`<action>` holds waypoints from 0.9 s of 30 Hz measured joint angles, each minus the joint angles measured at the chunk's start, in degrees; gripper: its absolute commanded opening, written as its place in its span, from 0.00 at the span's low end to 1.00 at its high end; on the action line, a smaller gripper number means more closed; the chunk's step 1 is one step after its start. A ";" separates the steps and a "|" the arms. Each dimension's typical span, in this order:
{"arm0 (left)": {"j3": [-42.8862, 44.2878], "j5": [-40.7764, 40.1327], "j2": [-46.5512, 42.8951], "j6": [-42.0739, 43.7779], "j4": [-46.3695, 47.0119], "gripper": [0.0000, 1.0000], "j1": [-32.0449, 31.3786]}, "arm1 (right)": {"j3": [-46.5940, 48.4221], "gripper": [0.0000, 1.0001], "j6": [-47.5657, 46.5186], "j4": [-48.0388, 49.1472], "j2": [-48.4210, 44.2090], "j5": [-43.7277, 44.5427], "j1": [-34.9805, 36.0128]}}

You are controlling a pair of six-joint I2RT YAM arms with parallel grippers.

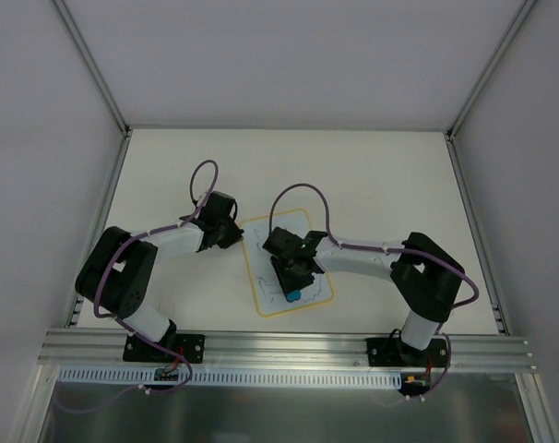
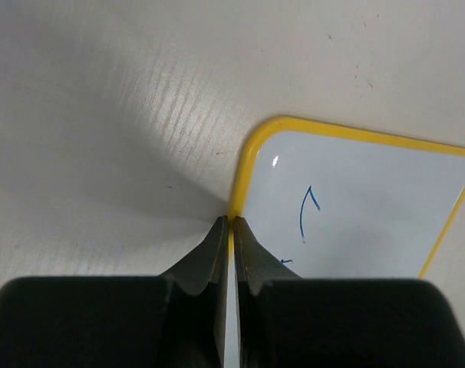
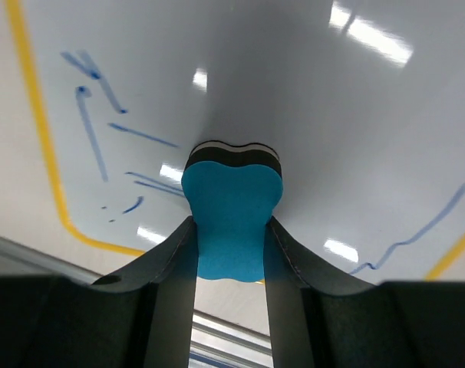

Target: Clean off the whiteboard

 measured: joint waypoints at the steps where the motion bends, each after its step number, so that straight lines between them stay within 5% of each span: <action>1: 0.02 0.00 0.00 0.00 -0.04 0.00 0.00 | 0.61 0.00 0.02 0.85 0.63 -0.90 1.20; 11: 0.20 -0.09 0.00 0.26 -0.35 0.00 0.57 | 0.31 0.00 2.05 3.69 0.68 -0.55 3.76; 19: 0.22 1.55 0.00 0.94 -0.48 0.00 1.49 | -11.37 0.04 4.90 1.20 -10.29 2.80 -8.17; 23: 0.57 1.79 0.00 1.79 -0.98 0.00 1.49 | -10.40 0.08 4.74 0.17 -9.51 4.09 -7.78; 27: 0.92 1.53 -0.48 3.74 -2.51 0.26 1.73 | -7.50 0.11 4.20 -1.73 -7.02 5.88 -5.84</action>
